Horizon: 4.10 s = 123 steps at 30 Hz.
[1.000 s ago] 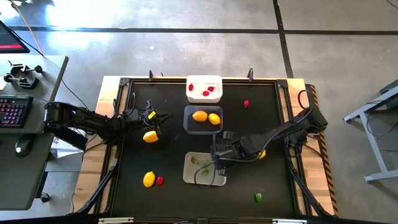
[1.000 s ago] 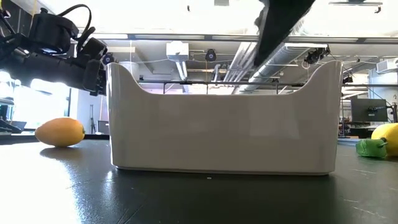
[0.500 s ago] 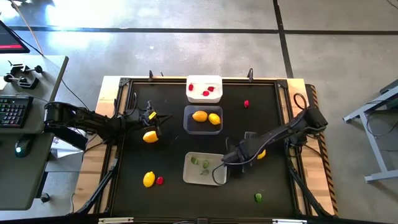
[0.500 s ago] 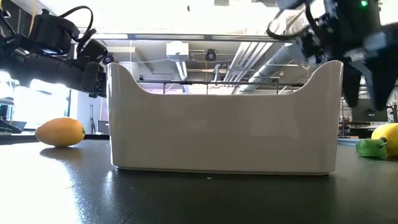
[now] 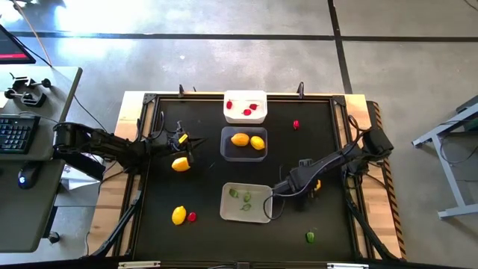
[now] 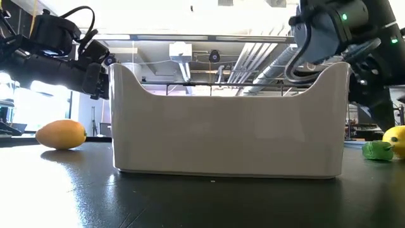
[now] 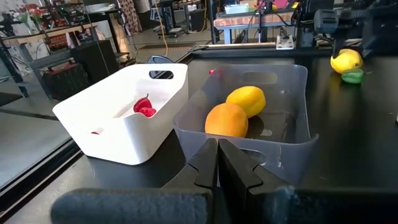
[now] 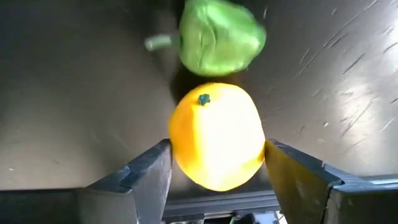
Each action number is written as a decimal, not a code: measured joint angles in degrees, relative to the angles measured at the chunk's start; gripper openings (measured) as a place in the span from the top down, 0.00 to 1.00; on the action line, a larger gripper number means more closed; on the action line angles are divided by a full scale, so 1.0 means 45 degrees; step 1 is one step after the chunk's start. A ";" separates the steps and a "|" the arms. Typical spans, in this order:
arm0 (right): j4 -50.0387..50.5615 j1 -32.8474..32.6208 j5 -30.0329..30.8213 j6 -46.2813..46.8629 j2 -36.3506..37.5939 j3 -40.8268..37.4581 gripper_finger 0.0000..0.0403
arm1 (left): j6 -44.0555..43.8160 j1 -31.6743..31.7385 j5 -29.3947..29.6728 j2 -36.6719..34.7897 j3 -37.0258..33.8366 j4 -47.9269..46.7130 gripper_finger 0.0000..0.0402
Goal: Sort produce into baskets
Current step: Put the yellow lemon into the transparent bin, then put the red chili pepper into the white bin
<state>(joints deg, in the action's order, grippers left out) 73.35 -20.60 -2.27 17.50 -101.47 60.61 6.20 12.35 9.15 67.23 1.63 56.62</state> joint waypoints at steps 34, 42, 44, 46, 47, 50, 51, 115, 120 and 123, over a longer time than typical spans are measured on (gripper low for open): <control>0.1310 0.1710 0.4311 -0.0315 -0.0008 0.7300 0.65 | -0.0010 -0.0002 0.0000 0.0002 0.0000 -0.0058 1.00; -0.4572 0.3970 0.3787 -0.4193 -0.0222 0.6749 0.64 | -0.0005 -0.0002 0.0000 0.0002 0.0000 -0.0055 1.00; -0.5417 0.4480 0.3592 -0.4868 -0.0243 0.6426 0.64 | -0.0002 -0.0002 0.0000 0.0002 0.0000 -0.0058 1.00; -0.6197 0.5003 0.3329 -0.5325 -0.0230 0.6065 0.64 | 0.0005 -0.0002 0.0000 -0.0001 0.0000 -0.0053 1.00; -0.6520 0.5259 0.3001 -0.5493 -0.0228 0.5870 0.64 | 0.0005 -0.0002 0.0000 0.0002 0.0000 -0.0053 1.00; -0.7134 0.5893 0.2053 -0.5682 -0.0233 0.5312 0.64 | 0.0010 -0.0002 0.0000 -0.0002 0.0000 -0.0053 1.00; -0.7430 0.6054 0.1846 -0.5732 -0.0233 0.5140 0.64 | 0.0010 -0.0002 0.0000 0.0002 0.0000 -0.0051 1.00; -1.7430 0.4721 0.5086 -0.4064 0.5715 -0.4317 0.99 | 0.1993 -0.1572 -0.2464 -0.0299 0.3619 -0.7418 1.00; -1.8827 0.4745 0.5531 -0.4717 0.6883 -0.5465 0.99 | 0.1730 -0.2691 -0.3988 -0.0299 0.6463 -1.2946 1.00; -1.9211 0.4745 0.5959 -0.5243 0.7293 -0.5583 1.00 | 0.1544 -0.3698 -0.3849 -0.0250 0.7653 -1.4989 1.00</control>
<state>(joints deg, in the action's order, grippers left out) -13.10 0.75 24.55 -6.10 -68.65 35.48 13.14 -4.29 -8.17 66.11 36.07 -10.83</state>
